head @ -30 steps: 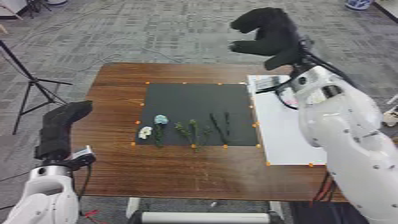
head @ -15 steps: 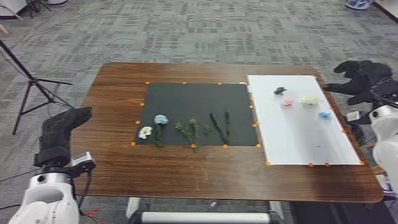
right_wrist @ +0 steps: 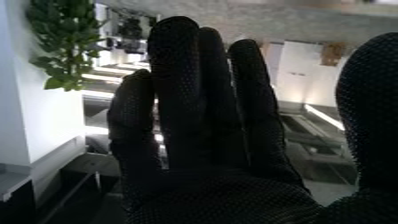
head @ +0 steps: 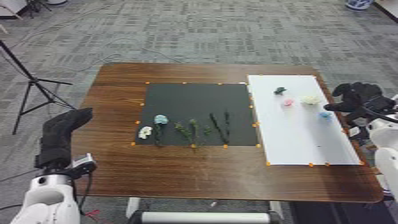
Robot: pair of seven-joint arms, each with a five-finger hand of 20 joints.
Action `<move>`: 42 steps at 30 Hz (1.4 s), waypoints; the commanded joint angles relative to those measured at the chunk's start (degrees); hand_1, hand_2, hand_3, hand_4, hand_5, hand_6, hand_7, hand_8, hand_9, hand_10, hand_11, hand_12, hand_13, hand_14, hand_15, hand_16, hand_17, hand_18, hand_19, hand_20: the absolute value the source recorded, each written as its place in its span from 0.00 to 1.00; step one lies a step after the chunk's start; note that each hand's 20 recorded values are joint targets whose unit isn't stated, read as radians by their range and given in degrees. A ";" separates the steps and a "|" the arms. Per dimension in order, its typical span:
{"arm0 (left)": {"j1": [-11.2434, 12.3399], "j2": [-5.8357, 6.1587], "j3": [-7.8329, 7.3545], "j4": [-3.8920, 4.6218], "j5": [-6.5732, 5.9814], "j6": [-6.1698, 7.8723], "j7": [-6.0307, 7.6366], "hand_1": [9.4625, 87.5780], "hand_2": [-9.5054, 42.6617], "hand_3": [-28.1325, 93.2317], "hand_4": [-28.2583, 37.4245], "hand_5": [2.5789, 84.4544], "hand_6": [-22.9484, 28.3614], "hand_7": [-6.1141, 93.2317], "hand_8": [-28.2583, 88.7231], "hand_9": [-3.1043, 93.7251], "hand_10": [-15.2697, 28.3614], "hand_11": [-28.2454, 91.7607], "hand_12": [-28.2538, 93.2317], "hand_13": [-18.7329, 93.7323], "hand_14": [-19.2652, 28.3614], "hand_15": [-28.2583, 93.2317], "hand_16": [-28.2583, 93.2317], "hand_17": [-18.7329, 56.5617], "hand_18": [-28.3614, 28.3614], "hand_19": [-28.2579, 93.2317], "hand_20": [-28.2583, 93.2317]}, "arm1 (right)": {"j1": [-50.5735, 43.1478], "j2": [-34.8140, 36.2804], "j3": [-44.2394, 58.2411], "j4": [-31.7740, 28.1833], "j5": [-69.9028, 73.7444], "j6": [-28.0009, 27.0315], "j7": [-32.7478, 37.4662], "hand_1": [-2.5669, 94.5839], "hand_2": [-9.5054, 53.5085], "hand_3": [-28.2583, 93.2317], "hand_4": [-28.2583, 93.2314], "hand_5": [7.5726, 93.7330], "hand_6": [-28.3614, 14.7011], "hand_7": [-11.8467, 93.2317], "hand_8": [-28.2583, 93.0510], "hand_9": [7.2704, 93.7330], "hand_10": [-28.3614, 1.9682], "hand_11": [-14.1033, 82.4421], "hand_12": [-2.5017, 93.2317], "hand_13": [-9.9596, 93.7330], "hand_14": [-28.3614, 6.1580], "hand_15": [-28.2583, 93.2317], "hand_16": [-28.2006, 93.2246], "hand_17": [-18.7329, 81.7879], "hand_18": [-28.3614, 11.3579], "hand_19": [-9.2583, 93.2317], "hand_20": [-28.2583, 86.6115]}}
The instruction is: Arrange flowers
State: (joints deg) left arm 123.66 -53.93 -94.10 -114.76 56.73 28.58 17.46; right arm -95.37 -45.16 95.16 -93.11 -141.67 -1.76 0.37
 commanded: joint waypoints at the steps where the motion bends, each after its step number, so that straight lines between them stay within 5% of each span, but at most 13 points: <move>1: 1.11 -1.09 0.57 -0.81 -0.01 0.55 0.96 0.24 0.54 0.80 0.00 0.65 0.50 0.27 0.16 0.59 0.67 0.42 0.32 0.54 0.73 0.41 0.20 0.33 0.65 0.28 0.36 | 3.49 -0.93 -3.13 3.67 -3.87 -0.97 -2.76 0.34 0.00 0.83 0.00 0.54 0.66 0.37 0.15 0.66 0.52 0.37 0.25 0.73 0.47 0.67 0.47 0.49 0.13 0.81 0.73; 20: 2.74 -2.00 0.56 -2.14 -0.45 0.27 0.95 0.24 0.54 0.80 0.00 0.65 0.50 0.27 0.16 0.59 0.66 0.42 0.32 0.54 0.74 0.40 0.20 0.33 0.65 0.28 0.36 | 2.55 -1.98 -2.98 7.87 -9.06 -2.68 -4.80 0.37 0.00 0.84 0.00 0.59 0.68 0.38 0.13 0.70 0.53 0.37 0.24 0.75 0.48 0.66 0.48 0.50 0.14 0.81 0.73; 24: 2.43 -2.01 0.58 -2.23 -0.36 -0.02 0.77 0.24 0.54 0.80 0.00 0.65 0.50 0.27 0.16 0.59 0.66 0.42 0.32 0.54 0.73 0.41 0.20 0.33 0.65 0.28 0.36 | 2.86 -2.20 -4.38 8.93 -9.44 -1.38 -3.03 0.43 0.00 0.83 0.00 0.62 0.70 0.39 0.13 0.72 0.55 0.37 0.24 0.77 0.52 0.66 0.48 0.51 0.16 0.82 0.73; 27: 2.40 -2.04 0.58 -2.30 -0.42 -0.02 0.78 0.24 0.54 0.80 0.00 0.65 0.50 0.27 0.16 0.59 0.66 0.42 0.32 0.54 0.74 0.41 0.20 0.33 0.65 0.28 0.36 | 3.18 -2.19 -5.61 9.84 -9.03 1.32 -1.76 0.50 0.00 0.80 0.00 0.64 0.71 0.40 0.22 0.76 0.57 0.38 0.24 0.79 0.55 0.66 0.49 0.53 0.17 0.83 0.72; 32: 2.45 -2.03 0.63 -2.38 -0.57 0.04 0.61 0.24 0.54 0.80 0.00 0.65 0.50 0.27 0.16 0.59 0.66 0.42 0.32 0.54 0.74 0.41 0.20 0.33 0.65 0.28 0.35 | 3.53 -1.64 -7.11 10.62 -7.30 5.55 -1.58 0.63 0.00 0.72 0.01 0.74 0.71 0.41 0.24 0.90 0.63 0.25 0.39 0.84 0.60 0.67 0.50 0.57 0.17 0.86 0.73; 42: 2.77 -0.94 -0.53 -2.46 -0.36 -0.26 -0.03 0.24 0.53 0.80 0.00 0.65 0.50 0.26 0.16 0.59 0.66 0.42 0.32 0.54 0.74 0.40 0.20 0.33 0.65 0.28 0.36 | 4.25 4.76 -9.25 -1.85 3.21 12.60 0.70 0.64 0.00 0.72 0.02 0.81 0.72 0.38 0.25 0.94 0.62 0.27 0.39 0.86 0.60 0.67 0.51 0.59 0.16 0.87 0.74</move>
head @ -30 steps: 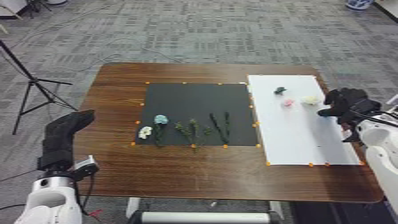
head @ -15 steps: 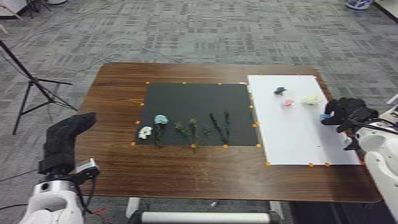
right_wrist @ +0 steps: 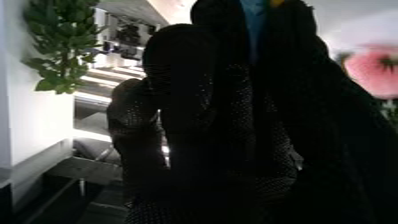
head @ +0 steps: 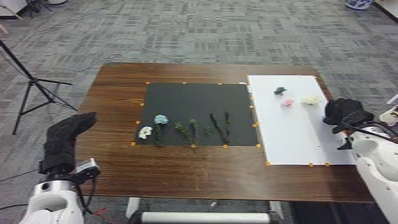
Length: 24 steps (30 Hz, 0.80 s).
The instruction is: Arrange flowers
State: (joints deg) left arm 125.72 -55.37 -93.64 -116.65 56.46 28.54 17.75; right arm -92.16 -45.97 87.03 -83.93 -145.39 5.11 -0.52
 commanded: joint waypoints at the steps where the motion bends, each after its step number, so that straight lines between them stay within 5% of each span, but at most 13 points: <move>1: 0.72 0.77 -1.29 -0.49 -0.11 -0.20 -0.37 0.24 0.53 0.80 0.00 0.65 0.50 0.26 0.16 0.59 0.66 0.42 0.32 0.54 0.74 0.40 0.20 0.33 0.65 0.28 0.36 | 1.89 5.88 -1.74 -12.83 8.31 6.27 1.11 0.64 0.00 0.72 0.03 0.81 0.73 0.38 0.25 0.94 0.62 0.27 0.39 0.86 0.59 0.67 0.51 0.58 0.16 0.87 0.74; 10: -0.15 2.15 -3.06 0.43 0.15 -0.02 -0.85 0.24 0.53 0.80 0.00 0.65 0.50 0.26 0.16 0.59 0.66 0.42 0.32 0.54 0.73 0.41 0.20 0.33 0.65 0.28 0.36 | 19.75 -0.11 -19.53 -21.07 18.78 6.22 -2.66 0.64 0.00 0.73 0.03 0.82 0.75 0.38 0.24 0.95 0.64 0.25 0.39 0.85 0.59 0.68 0.52 0.57 0.17 0.87 0.74; 24: -5.35 3.58 -0.51 2.01 0.14 -0.97 -1.21 0.24 0.56 0.79 0.00 0.65 0.50 0.27 0.16 0.59 0.67 0.42 0.32 0.54 0.74 0.40 0.20 0.33 0.65 0.28 0.35 | 29.40 -20.49 -36.67 -15.83 16.80 -2.94 -6.64 0.64 0.00 0.73 0.03 0.82 0.76 0.38 0.24 0.95 0.64 0.23 0.38 0.84 0.59 0.68 0.52 0.57 0.17 0.86 0.74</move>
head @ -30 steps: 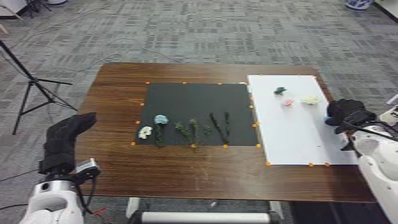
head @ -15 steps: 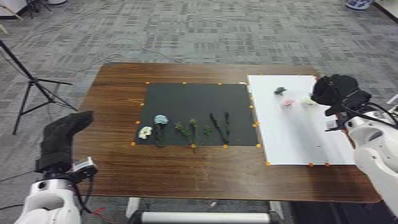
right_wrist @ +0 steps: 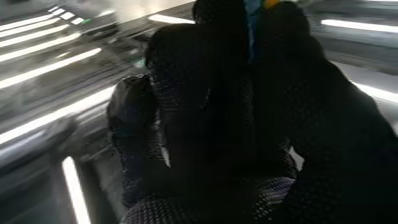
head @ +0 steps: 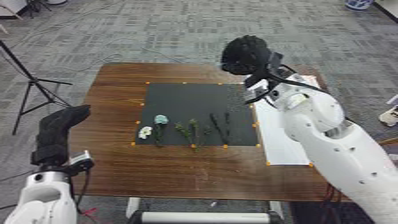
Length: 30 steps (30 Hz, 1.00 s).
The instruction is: Arrange flowers
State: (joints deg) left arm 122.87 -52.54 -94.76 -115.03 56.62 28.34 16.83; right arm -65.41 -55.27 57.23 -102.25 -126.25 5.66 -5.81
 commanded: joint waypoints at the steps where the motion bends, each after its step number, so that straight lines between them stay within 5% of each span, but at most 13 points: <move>1: -2.44 0.72 0.46 0.39 0.00 -0.76 -0.29 0.24 0.56 0.79 0.00 0.65 0.50 0.27 0.16 0.59 0.67 0.42 0.32 0.54 0.74 0.40 0.20 0.33 0.65 0.28 0.35 | 3.16 -12.52 -7.57 3.82 -2.70 -4.68 -1.90 0.64 0.00 0.73 0.03 0.82 0.76 0.38 0.24 0.95 0.64 0.23 0.37 0.84 0.59 0.68 0.52 0.57 0.17 0.86 0.74; 5: -2.59 0.73 0.74 0.47 -0.18 -0.34 -0.06 0.24 0.57 0.79 0.00 0.65 0.50 0.27 0.16 0.59 0.67 0.42 0.32 0.54 0.74 0.40 0.20 0.33 0.65 0.28 0.35 | 4.84 -16.73 -9.43 8.68 -7.99 -10.76 -4.54 0.64 0.00 0.73 0.03 0.82 0.76 0.38 0.24 0.95 0.64 0.23 0.37 0.84 0.59 0.68 0.52 0.57 0.17 0.86 0.74; 8: -7.58 0.78 3.15 2.53 0.55 -0.31 -1.89 0.24 0.57 0.79 0.00 0.65 0.50 0.27 0.16 0.59 0.67 0.42 0.32 0.54 0.74 0.40 0.20 0.33 0.65 0.28 0.35 | 6.56 -21.61 -7.08 15.52 -12.79 -16.71 -9.21 0.63 0.00 0.73 0.02 0.82 0.76 0.38 0.24 0.95 0.65 0.23 0.37 0.84 0.59 0.68 0.52 0.57 0.17 0.86 0.74; 11: -5.52 0.87 2.53 1.39 0.04 -0.44 -0.49 0.24 0.58 0.79 0.00 0.65 0.50 0.27 0.16 0.59 0.67 0.42 0.32 0.54 0.73 0.40 0.20 0.33 0.65 0.28 0.35 | 6.67 -21.60 -8.56 15.87 -15.41 -19.63 -8.84 0.63 0.00 0.73 0.02 0.82 0.77 0.39 0.24 0.95 0.65 0.23 0.36 0.84 0.60 0.68 0.52 0.56 0.17 0.86 0.74; 16: -4.00 0.82 2.33 0.80 -0.32 -0.59 0.06 0.23 0.58 0.79 0.00 0.65 0.50 0.27 0.16 0.59 0.67 0.42 0.32 0.54 0.74 0.40 0.20 0.33 0.65 0.28 0.35 | 7.42 -21.64 -8.87 17.63 -18.39 -21.42 -8.56 0.63 0.00 0.73 0.02 0.82 0.77 0.39 0.24 0.94 0.65 0.23 0.36 0.83 0.60 0.68 0.52 0.56 0.17 0.86 0.74; 30: -3.14 0.32 2.62 0.38 -0.53 -0.99 0.49 0.23 0.58 0.79 0.00 0.65 0.50 0.27 0.16 0.59 0.67 0.42 0.32 0.54 0.74 0.41 0.20 0.33 0.65 0.28 0.35 | 7.73 -22.93 -7.48 22.26 -30.73 -26.84 -11.74 0.63 0.00 0.73 0.02 0.81 0.77 0.39 0.24 0.94 0.66 0.23 0.36 0.83 0.59 0.68 0.52 0.56 0.17 0.86 0.74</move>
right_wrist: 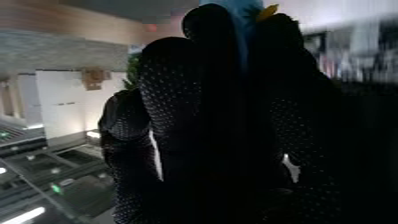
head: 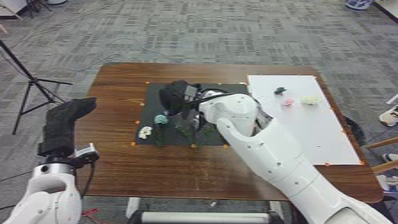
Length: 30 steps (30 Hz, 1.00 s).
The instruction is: Arrange flowers
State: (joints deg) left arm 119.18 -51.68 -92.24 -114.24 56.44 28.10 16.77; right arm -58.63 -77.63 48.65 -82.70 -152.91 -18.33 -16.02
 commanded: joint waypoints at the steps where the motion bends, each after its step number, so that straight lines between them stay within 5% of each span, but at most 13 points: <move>1: 1.01 -0.59 -0.19 -0.62 -0.40 -0.65 0.71 0.23 0.58 0.79 0.00 0.65 0.50 0.27 0.16 0.59 0.67 0.42 0.32 0.54 0.74 0.41 0.20 0.33 0.65 0.28 0.35 | 0.87 -0.81 1.37 2.97 -4.53 -2.74 -1.56 0.63 0.00 0.73 0.02 0.81 0.77 0.39 0.24 0.94 0.67 0.22 0.36 0.83 0.59 0.68 0.53 0.56 0.17 0.86 0.74; 30: 0.84 -0.83 0.10 -0.60 -0.01 -1.97 -0.26 0.22 0.54 0.79 0.00 0.65 0.50 0.26 0.17 0.59 0.67 0.42 0.32 0.53 0.74 0.41 0.20 0.33 0.65 0.28 0.36 | -0.83 -2.31 3.71 5.21 -6.28 -5.45 0.89 0.57 0.00 0.74 0.04 0.78 0.77 0.40 0.23 0.89 0.64 0.28 0.30 0.80 0.56 0.69 0.52 0.55 0.17 0.86 0.74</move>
State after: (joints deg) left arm 120.12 -52.25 -92.29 -114.52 56.35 26.87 16.93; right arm -59.31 -79.72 52.35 -77.30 -159.54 -22.81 -16.13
